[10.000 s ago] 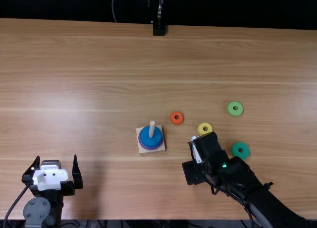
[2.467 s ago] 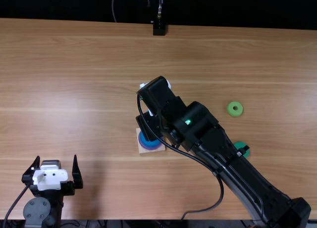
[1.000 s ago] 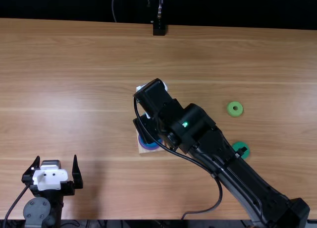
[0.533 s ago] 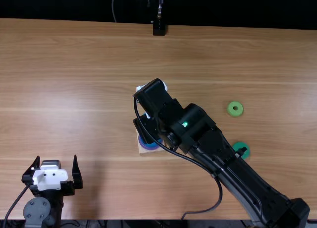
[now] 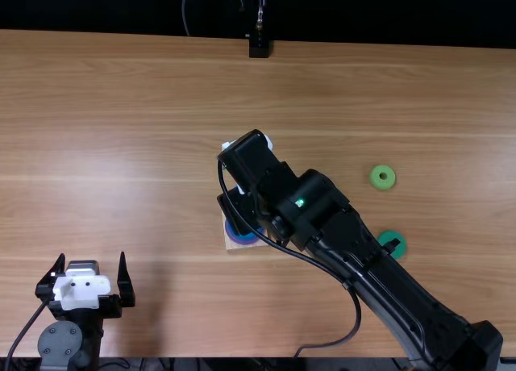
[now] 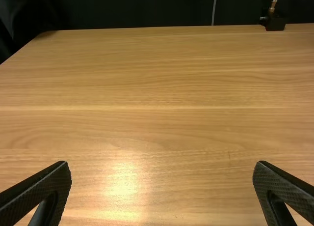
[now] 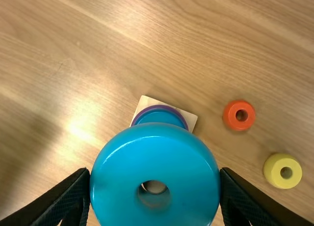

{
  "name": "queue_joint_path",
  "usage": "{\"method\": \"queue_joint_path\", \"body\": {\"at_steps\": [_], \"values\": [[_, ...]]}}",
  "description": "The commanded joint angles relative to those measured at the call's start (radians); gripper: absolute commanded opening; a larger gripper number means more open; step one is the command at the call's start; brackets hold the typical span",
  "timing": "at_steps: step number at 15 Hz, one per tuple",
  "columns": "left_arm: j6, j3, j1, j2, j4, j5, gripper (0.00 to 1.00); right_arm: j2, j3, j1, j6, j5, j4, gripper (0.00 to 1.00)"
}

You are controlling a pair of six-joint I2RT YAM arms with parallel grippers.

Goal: Build the Hanoi tower: stack the rings onto the peg from bottom to top in this color order: purple, dark blue, light blue, dark green, light green, yellow, orange.

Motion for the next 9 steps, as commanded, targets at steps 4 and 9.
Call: {"method": "queue_joint_path", "body": {"at_steps": [4, 9], "values": [[0.004, -0.104, 0.008, -0.012, -0.079, 0.000, 1.00, 0.011, -0.036, 0.001, 0.003, -0.001, 0.005, 1.00], [0.004, -0.104, 0.008, -0.012, -0.079, 0.000, 1.00, 0.010, -0.025, 0.001, -0.002, -0.001, 0.014, 1.00]]}}
